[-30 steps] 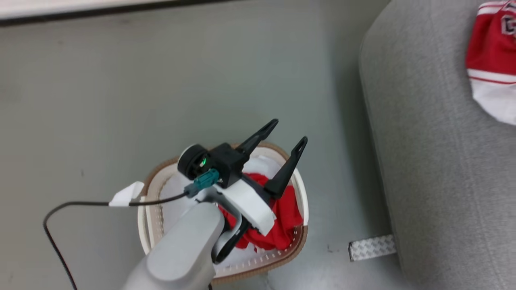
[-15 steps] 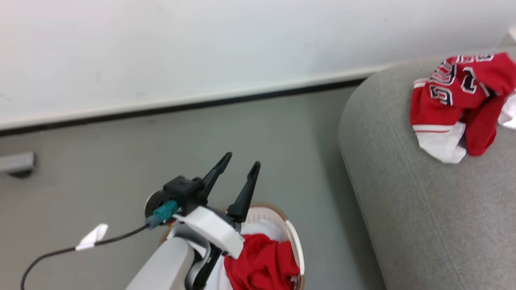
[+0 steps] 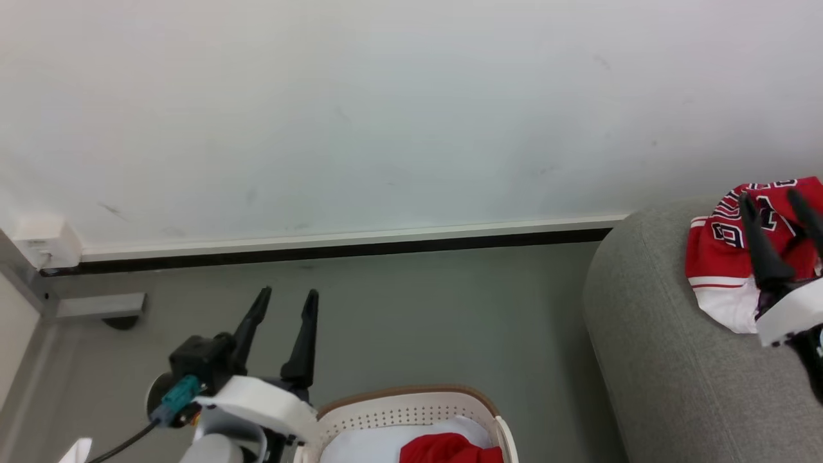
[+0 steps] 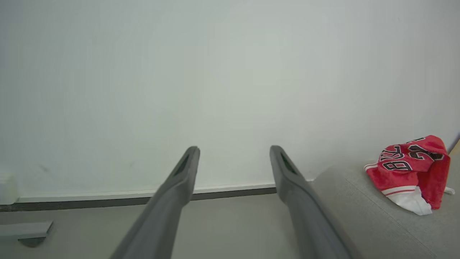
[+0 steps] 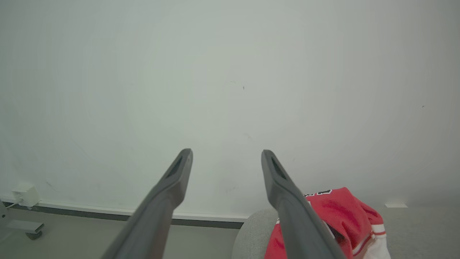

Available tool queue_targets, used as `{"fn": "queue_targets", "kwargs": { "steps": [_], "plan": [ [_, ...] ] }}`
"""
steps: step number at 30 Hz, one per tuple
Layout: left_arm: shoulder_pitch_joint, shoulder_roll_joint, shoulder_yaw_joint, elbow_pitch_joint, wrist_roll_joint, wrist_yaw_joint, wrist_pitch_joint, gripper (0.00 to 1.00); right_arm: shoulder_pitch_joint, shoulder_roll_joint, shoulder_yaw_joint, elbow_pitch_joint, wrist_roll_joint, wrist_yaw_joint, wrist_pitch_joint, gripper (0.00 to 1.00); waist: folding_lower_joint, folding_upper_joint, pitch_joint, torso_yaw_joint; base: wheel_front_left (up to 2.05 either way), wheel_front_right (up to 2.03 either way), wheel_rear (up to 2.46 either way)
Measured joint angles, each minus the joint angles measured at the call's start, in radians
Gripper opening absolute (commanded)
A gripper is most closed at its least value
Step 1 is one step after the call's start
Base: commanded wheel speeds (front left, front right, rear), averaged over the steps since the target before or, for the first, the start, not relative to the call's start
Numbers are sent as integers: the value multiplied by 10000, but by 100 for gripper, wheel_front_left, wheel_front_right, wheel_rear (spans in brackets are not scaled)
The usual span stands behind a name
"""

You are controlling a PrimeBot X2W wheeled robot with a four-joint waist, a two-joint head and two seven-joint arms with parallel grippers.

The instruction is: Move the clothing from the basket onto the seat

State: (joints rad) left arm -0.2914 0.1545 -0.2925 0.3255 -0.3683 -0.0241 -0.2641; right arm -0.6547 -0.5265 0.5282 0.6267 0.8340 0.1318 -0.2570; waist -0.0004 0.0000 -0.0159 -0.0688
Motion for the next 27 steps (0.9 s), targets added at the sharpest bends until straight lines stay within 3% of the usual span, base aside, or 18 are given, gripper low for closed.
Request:
{"fn": "queue_targets", "kwargs": {
  "steps": [6,10,14,20,27],
  "plan": [
    [792,-29,826,-387,587,311,2,100,1871,803,-1436,-1574,-1095,0,-54,100,2,0,-49,251,0,0,0],
    [1254,-211,1367,-830,1099,426,0,100,3464,1881,-2713,-2617,-1655,0,-54,100,3,0,24,303,0,0,0],
    [1547,-541,1710,-1108,1331,251,0,100,4557,2759,-3710,-3312,-2531,0,-56,100,3,0,177,361,0,0,0],
    [1758,-809,2138,-1164,1657,0,0,100,5104,3580,-4197,-3628,-3517,0,-56,100,4,0,349,342,0,0,0],
    [1719,-980,2389,-1129,1831,-268,0,100,5117,3766,-4209,-3603,-3860,0,-56,100,4,0,543,342,0,0,0]
  ]
}}
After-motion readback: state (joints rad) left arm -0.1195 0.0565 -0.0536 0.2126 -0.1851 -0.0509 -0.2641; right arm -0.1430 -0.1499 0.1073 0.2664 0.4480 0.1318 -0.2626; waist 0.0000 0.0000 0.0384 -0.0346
